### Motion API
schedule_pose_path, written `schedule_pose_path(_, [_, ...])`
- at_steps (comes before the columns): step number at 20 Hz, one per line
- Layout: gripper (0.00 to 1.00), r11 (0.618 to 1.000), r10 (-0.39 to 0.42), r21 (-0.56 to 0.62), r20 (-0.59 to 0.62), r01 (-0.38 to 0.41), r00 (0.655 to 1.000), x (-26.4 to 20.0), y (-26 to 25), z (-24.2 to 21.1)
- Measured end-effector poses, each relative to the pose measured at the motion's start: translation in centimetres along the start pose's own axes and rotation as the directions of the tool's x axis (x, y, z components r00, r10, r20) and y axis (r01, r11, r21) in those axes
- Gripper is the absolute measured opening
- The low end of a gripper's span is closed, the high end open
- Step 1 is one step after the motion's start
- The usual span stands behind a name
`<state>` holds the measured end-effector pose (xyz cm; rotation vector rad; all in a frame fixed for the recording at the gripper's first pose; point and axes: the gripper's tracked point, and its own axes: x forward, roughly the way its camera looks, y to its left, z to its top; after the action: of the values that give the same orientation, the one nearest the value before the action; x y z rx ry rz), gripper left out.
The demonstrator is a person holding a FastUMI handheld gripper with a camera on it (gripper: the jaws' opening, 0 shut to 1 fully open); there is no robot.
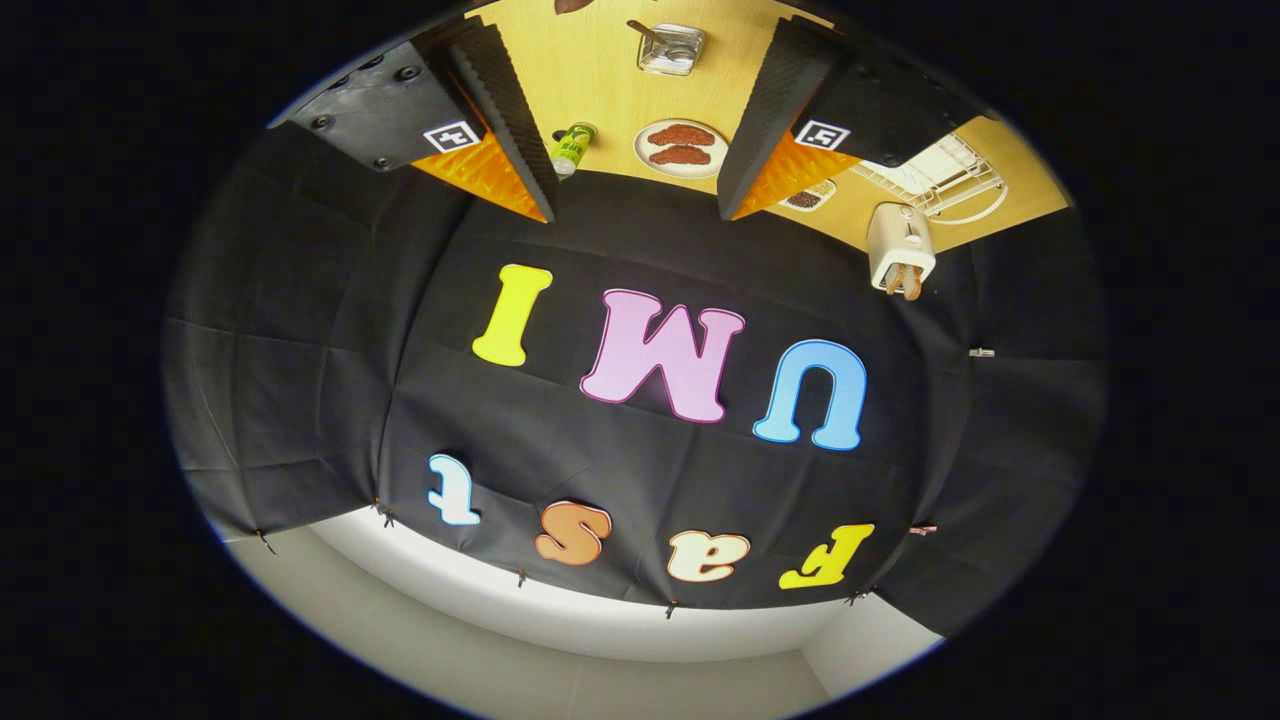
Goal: Take the plate from the dish rack, then take the spoon from the basket and place it into the plate.
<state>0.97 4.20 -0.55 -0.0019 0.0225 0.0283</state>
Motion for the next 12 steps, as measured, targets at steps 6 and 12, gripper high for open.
schedule_pose_path(6, [0.98, 0.989, 0.098, 0.125, -0.11, -0.084, 0.989, 0.8, 6.0, -2.1])
schedule_pose_path(12, [0.98, 0.978, 0.154, 0.188, -0.331, -0.095, 0.931, 3.7, 13.8, -8.2])
